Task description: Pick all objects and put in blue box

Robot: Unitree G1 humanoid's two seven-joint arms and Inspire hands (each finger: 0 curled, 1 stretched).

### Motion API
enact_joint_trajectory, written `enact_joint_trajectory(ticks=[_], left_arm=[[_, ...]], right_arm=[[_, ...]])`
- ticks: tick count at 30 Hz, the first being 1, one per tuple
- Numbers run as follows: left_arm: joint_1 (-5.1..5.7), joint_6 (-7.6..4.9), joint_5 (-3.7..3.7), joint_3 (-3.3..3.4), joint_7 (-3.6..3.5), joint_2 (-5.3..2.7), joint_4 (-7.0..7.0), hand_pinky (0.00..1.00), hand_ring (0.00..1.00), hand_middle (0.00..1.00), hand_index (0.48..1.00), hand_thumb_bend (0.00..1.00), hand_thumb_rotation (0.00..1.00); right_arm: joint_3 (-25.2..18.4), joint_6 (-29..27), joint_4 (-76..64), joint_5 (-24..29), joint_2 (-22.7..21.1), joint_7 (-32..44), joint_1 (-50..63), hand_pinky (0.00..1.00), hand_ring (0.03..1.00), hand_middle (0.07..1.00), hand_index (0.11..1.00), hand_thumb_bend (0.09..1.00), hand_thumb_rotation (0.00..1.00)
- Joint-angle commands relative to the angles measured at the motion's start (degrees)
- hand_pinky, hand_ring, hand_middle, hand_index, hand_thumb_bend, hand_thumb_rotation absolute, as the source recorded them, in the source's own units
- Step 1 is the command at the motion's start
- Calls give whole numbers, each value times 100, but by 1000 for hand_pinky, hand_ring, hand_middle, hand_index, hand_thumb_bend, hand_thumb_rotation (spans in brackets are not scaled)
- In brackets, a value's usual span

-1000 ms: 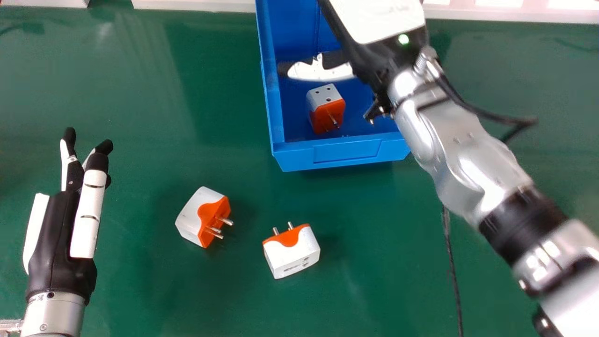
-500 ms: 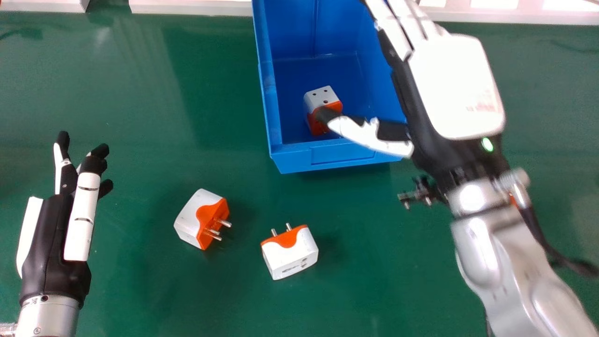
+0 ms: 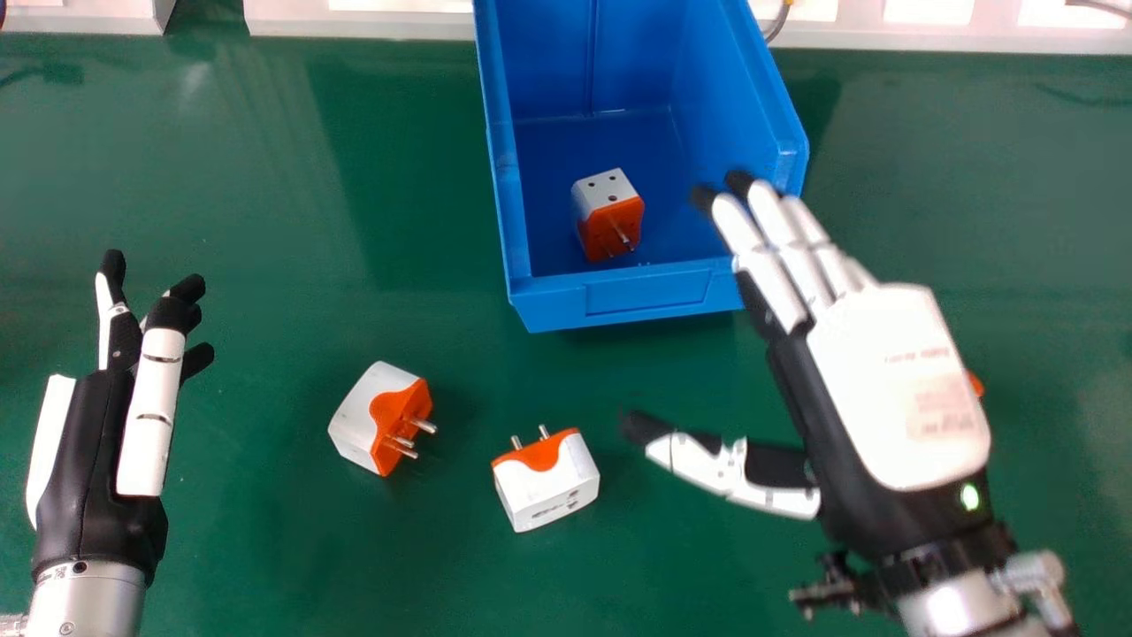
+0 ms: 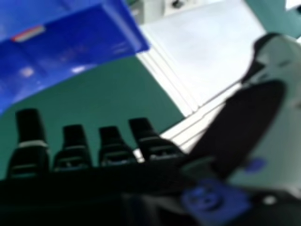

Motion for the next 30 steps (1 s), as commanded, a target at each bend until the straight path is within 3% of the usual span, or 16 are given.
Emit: enact_joint_trajectory(ticks=[1, 7, 12, 21, 26, 30], left_arm=[[12, -35, -4, 34, -15, 68, -121, 898, 941, 927, 939, 498, 1000], [-33, -82, 75, 20, 32, 76, -61, 890, 936, 928, 934, 508, 1000], [-74, -72, 53, 15, 25, 76, -16, 901, 940, 927, 937, 518, 1000], [-75, -64, 81, -6, 60, 64, -41, 906, 943, 929, 942, 522, 1000], [-74, -70, 30, -10, 15, 69, -45, 913, 947, 931, 947, 510, 1000], [-81, -94, 84, -12, 69, 58, -51, 904, 941, 925, 942, 514, 1000]], right_arm=[[-49, -235, -179, -56, -51, -89, 137, 744, 905, 930, 898, 472, 617], [29, -571, 31, -112, -90, 79, 145, 720, 878, 914, 879, 465, 629], [134, -734, 273, -191, -171, 421, -92, 720, 873, 914, 890, 457, 668], [458, -957, 951, -468, -234, 882, -851, 721, 873, 920, 896, 426, 649], [633, -1113, 1556, -495, -219, 945, -1387, 714, 857, 904, 874, 445, 605], [785, -1176, 2002, -524, -234, 1055, -1789, 708, 850, 901, 871, 468, 571]])
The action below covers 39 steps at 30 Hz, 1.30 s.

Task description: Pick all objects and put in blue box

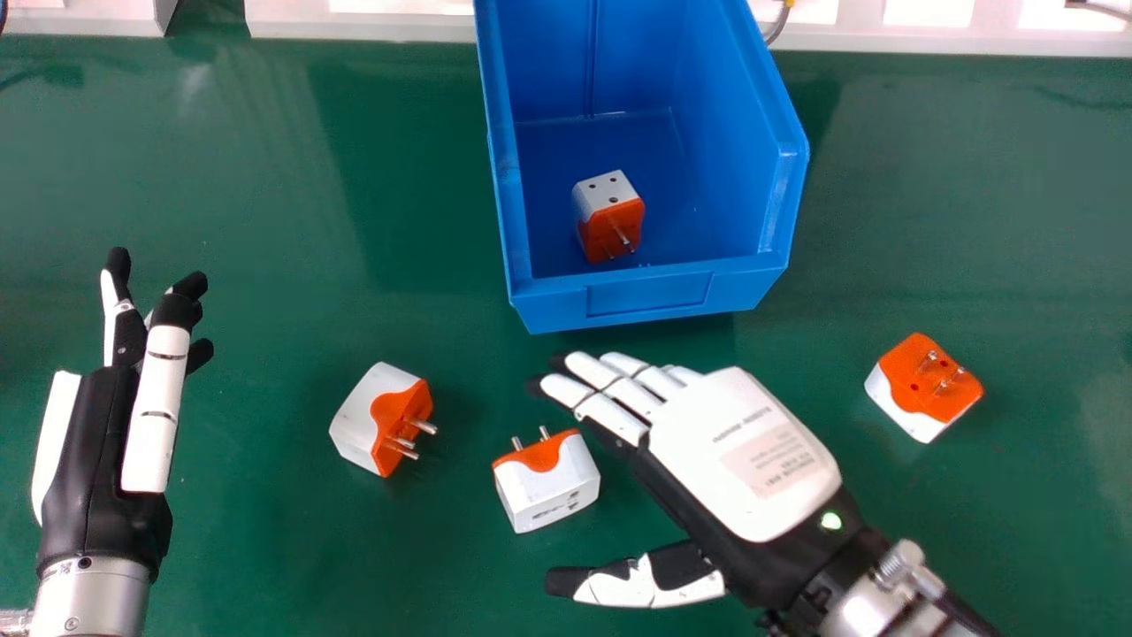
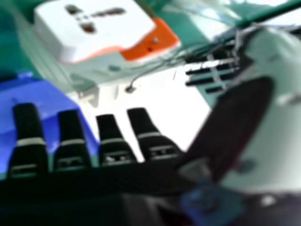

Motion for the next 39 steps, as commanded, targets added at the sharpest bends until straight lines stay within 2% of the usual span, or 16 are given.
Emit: enact_joint_trajectory(ticks=[1, 4, 8, 12, 14, 18, 21, 23, 26, 32, 34, 39], left_arm=[[-30, -89, 69, 24, 45, 54, -86, 902, 940, 925, 939, 515, 1000], [-38, -60, 31, 24, 32, 46, -102, 914, 946, 929, 938, 519, 1000], [-36, -96, 66, 24, 38, 62, -81, 904, 941, 929, 936, 523, 1000], [-32, -69, 60, 23, 35, 65, -102, 908, 943, 930, 936, 524, 1000], [-25, -54, 91, 15, 59, 61, -133, 907, 941, 929, 934, 526, 1000], [-14, -64, 47, 11, 23, 52, -161, 915, 947, 932, 934, 520, 1000], [-17, -42, -12, 13, -22, 53, -171, 924, 953, 937, 939, 517, 1000], [-5, -38, 7, 8, -19, 59, -193, 928, 953, 938, 941, 518, 1000], [23, -29, 58, 0, 22, 46, -245, 917, 948, 934, 938, 512, 1000], [37, 13, 27, -8, 21, 23, -316, 915, 946, 928, 941, 516, 1000], [44, 73, 17, -12, 32, 11, -369, 916, 945, 928, 942, 512, 1000], [73, 151, 44, -24, 27, 20, -473, 929, 952, 933, 943, 475, 1000]], right_arm=[[72, -55, 92, -55, -39, 98, -254, 708, 852, 904, 874, 467, 585], [173, -43, 320, -135, -48, 140, -481, 713, 861, 907, 879, 464, 617], [292, -47, 651, -282, -35, 29, -745, 706, 858, 899, 871, 474, 616], [380, -89, 821, -316, -89, 108, -1025, 704, 860, 900, 878, 465, 613], [399, -90, 864, -319, -137, 274, -1187, 717, 871, 906, 880, 464, 593], [472, -122, 953, -401, -231, 427, -1467, 731, 885, 916, 885, 460, 592], [548, -94, 938, -517, -290, 670, -1701, 741, 889, 925, 891, 440, 635], [589, -105, 949, -540, -307, 798, -1847, 728, 877, 915, 877, 437, 636], [650, -116, 978, -531, -307, 1088, -2068, 724, 869, 907, 863, 435, 631], [761, -113, 1089, -580, -191, 1204, -2322, 705, 856, 893, 846, 455, 604], [812, -116, 1107, -626, -172, 1211, -2385, 700, 856, 891, 841, 451, 616], [916, -138, 1168, -650, -114, 1227, -2473, 690, 854, 882, 828, 451, 626]])
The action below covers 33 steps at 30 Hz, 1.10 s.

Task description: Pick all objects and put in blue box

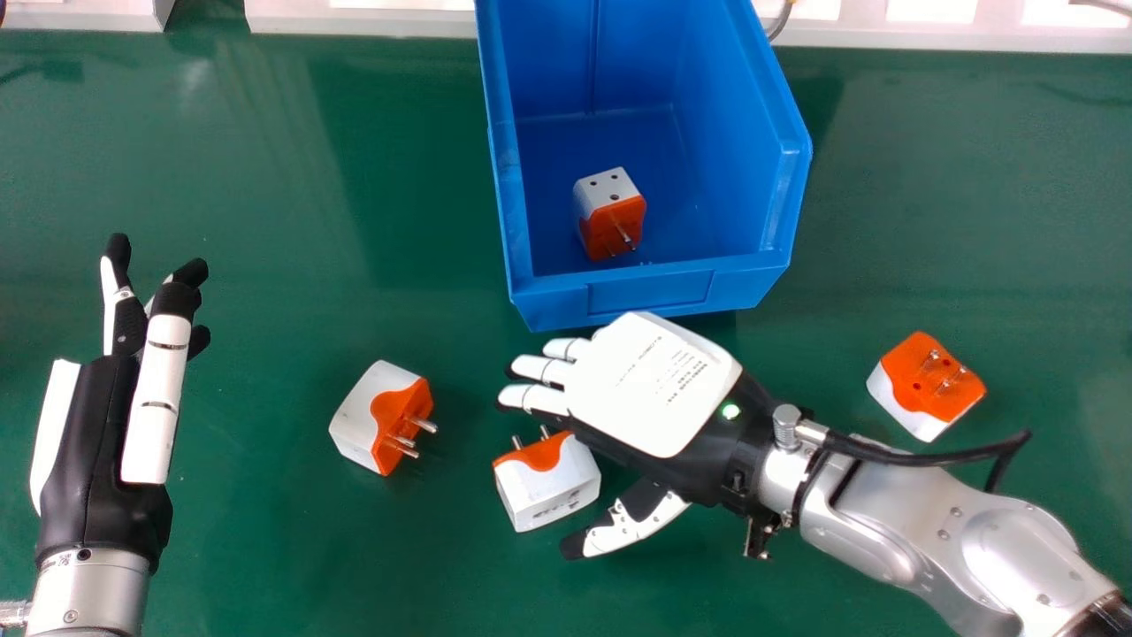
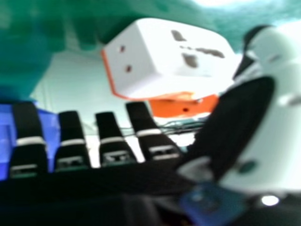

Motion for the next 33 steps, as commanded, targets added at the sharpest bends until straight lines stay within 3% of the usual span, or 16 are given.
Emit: enact_joint_trajectory(ticks=[1, 6, 11, 16, 19, 22, 29, 33], left_arm=[[35, -18, 47, 0, 22, 26, -163, 928, 951, 932, 943, 475, 1000], [17, -20, 67, -2, 39, 22, -157, 919, 947, 931, 940, 480, 1000], [-3, 60, 24, -3, 15, 30, -173, 933, 954, 935, 941, 491, 1000], [-7, 74, 41, -4, 20, 34, -201, 929, 947, 934, 940, 483, 1000], [-12, 66, 77, -9, 33, 46, -208, 924, 946, 931, 938, 479, 1000], [-15, 112, 32, -4, 12, 47, -221, 923, 945, 932, 938, 474, 1000], [-18, 39, 38, 4, -1, 55, -172, 922, 944, 930, 936, 475, 1000], [-7, 53, 31, 1, -5, 51, -202, 919, 941, 929, 933, 482, 1000]], right_arm=[[36, -34, -64, 22, 21, 11, -163, 696, 856, 884, 829, 445, 628], [111, -23, 3, 28, 74, 21, -202, 707, 860, 882, 829, 442, 630], [181, 12, 112, -14, 139, -15, -255, 701, 847, 869, 812, 434, 611], [253, 28, 382, -147, 207, -396, -332, 648, 780, 791, 749, 478, 411], [262, -93, 719, -110, 266, -807, -404, 549, 643, 655, 602, 525, 197], [226, -170, 964, 42, 312, -982, -459, 403, 464, 529, 486, 522, 30], [-8, -222, 1377, 817, 537, -764, -542, 167, 209, 400, 511, 511, 0], [-111, -15, 1389, 1158, 633, -368, -529, 151, 196, 395, 517, 505, 0]])
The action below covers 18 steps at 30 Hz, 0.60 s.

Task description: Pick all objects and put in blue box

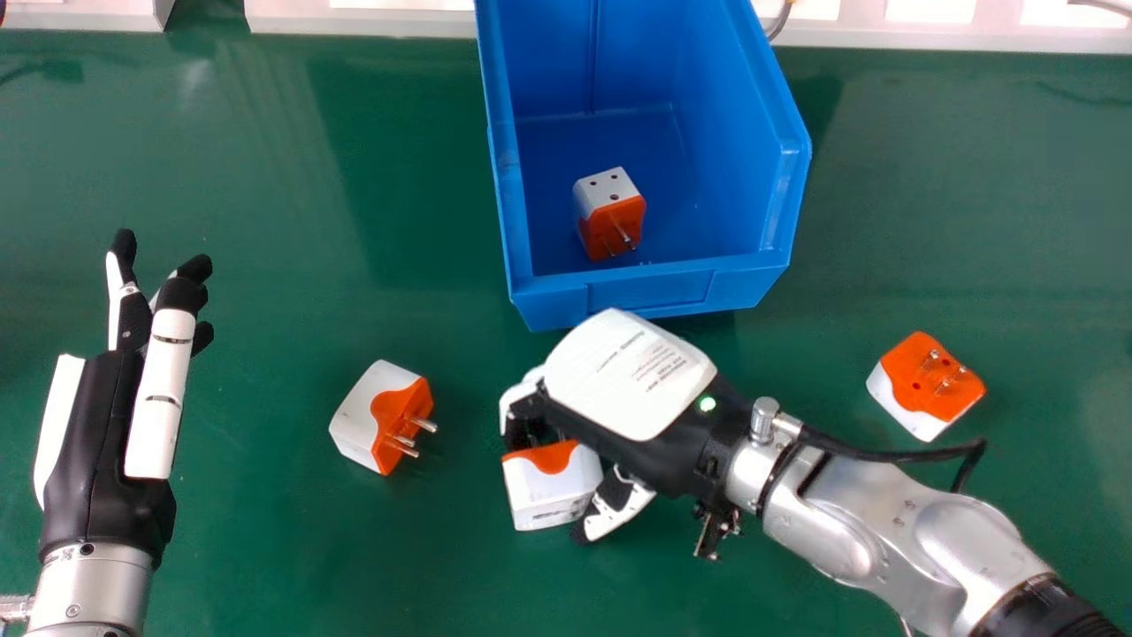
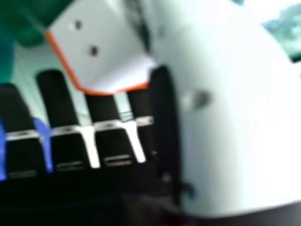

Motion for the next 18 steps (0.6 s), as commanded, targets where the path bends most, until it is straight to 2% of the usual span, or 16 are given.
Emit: enact_joint_trajectory(ticks=[1, 6, 10, 14, 18], left_arm=[[-5, -80, 27, 19, -11, 54, -99, 920, 943, 930, 932, 478, 1000], [-27, -40, 28, 20, -19, 72, -80, 918, 943, 930, 935, 478, 1000], [-42, -10, -16, 24, -44, 71, -87, 926, 945, 930, 936, 466, 1000], [-38, 9, -5, 21, -49, 80, -100, 928, 945, 932, 934, 485, 1000], [-41, 20, 8, 21, -38, 76, -97, 933, 946, 932, 932, 463, 1000]], right_arm=[[-145, 187, -59, 171, 7, 218, -96, 152, 200, 397, 519, 505, 0], [-148, 293, -154, 263, 24, 393, -42, 171, 226, 403, 525, 505, 0], [-150, 343, -221, 262, 44, 388, 28, 166, 219, 398, 521, 506, 0], [-142, 439, -408, 237, 28, 444, 127, 168, 222, 400, 521, 507, 0], [-231, 525, -814, 370, -23, 601, 368, 181, 243, 407, 527, 506, 0]])
